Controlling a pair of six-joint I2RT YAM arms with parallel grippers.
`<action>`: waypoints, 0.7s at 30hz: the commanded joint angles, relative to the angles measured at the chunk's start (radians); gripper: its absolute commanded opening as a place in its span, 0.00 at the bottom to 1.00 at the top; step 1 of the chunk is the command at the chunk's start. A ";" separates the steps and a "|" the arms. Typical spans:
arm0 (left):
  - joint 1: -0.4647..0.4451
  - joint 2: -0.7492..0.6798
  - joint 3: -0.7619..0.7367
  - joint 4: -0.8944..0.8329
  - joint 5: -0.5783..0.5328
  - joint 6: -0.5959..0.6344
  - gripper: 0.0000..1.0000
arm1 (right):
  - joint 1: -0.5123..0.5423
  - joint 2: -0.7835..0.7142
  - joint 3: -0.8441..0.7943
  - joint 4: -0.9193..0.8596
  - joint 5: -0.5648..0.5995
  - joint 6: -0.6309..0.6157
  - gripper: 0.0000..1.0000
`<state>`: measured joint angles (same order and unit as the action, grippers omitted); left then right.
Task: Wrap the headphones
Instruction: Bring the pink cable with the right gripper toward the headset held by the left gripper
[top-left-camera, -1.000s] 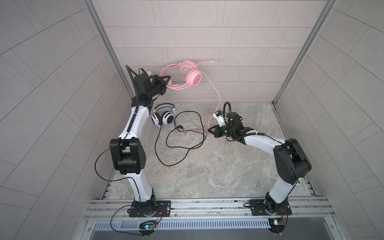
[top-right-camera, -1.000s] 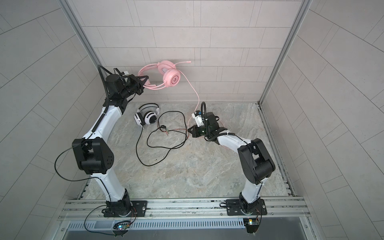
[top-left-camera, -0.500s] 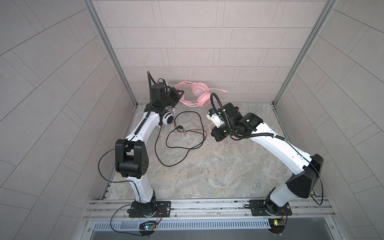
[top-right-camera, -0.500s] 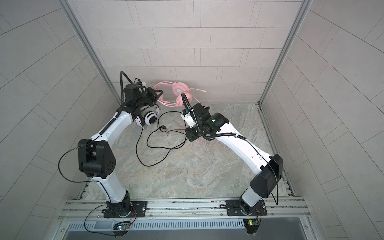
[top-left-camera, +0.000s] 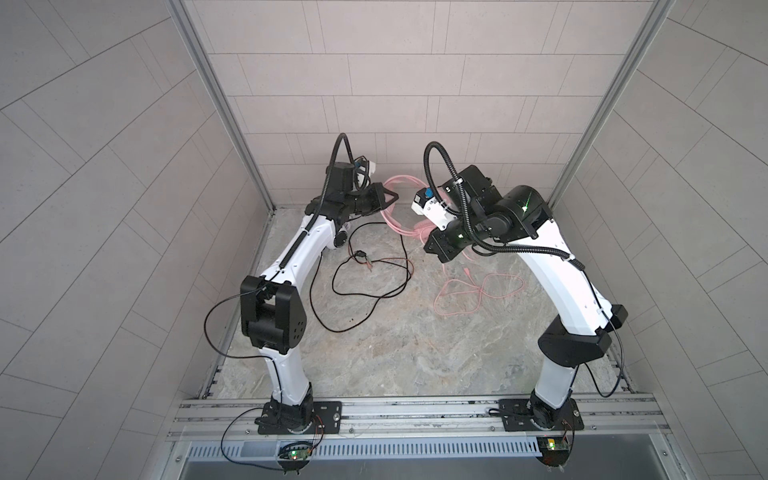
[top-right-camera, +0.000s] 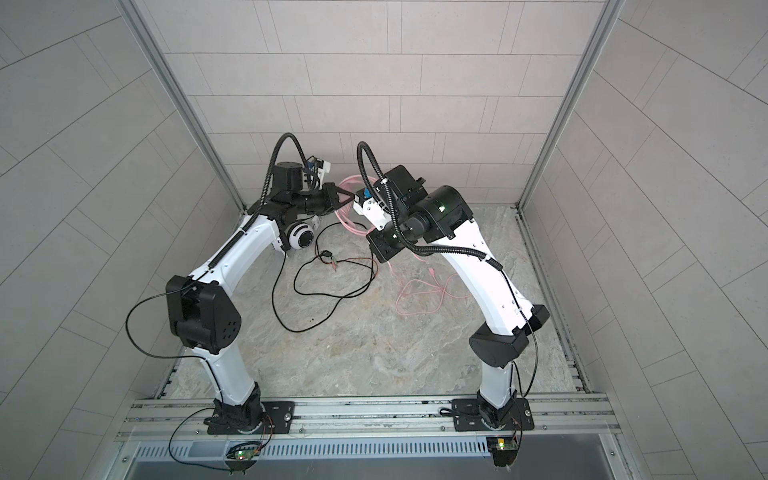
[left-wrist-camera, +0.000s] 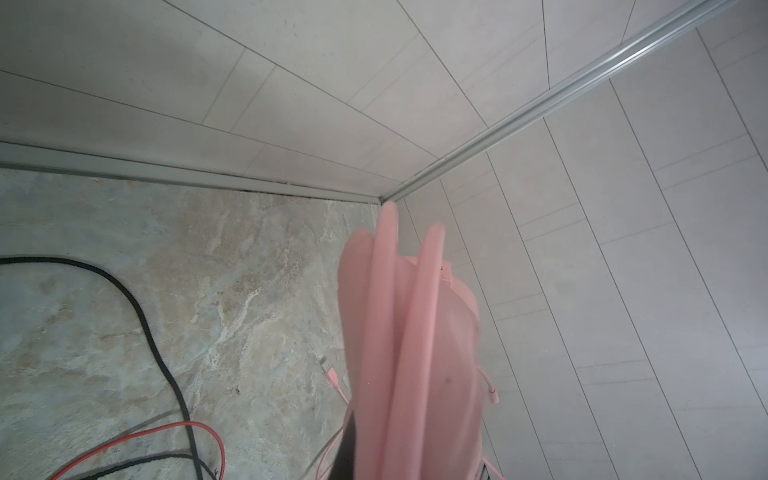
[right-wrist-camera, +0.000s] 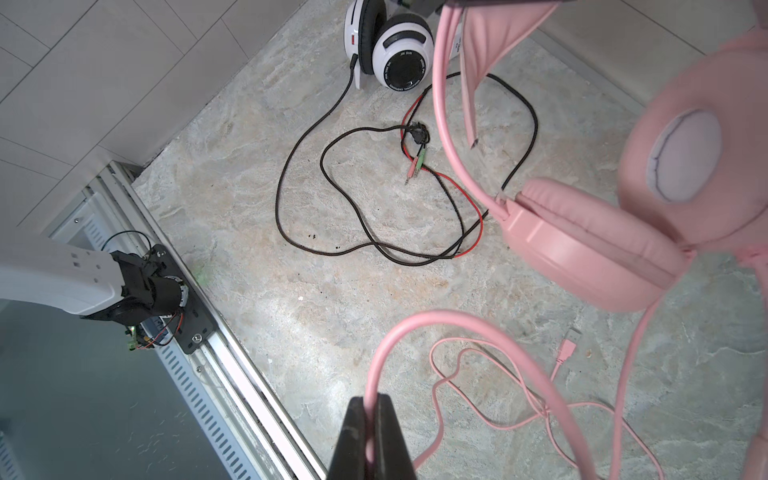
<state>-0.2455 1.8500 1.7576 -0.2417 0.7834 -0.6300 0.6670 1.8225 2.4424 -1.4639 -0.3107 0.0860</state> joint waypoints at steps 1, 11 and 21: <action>-0.013 -0.007 0.026 0.027 0.094 0.061 0.00 | -0.017 -0.006 0.020 0.007 -0.093 -0.005 0.04; -0.102 0.037 0.088 0.099 0.079 -0.023 0.00 | 0.017 0.121 0.066 0.148 -0.269 0.084 0.03; -0.116 0.055 0.095 0.361 0.156 -0.268 0.00 | 0.005 0.140 0.035 0.298 -0.297 0.134 0.02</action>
<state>-0.3660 1.9339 1.8320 -0.0948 0.8665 -0.7761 0.6804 1.9793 2.4863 -1.2301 -0.5983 0.2085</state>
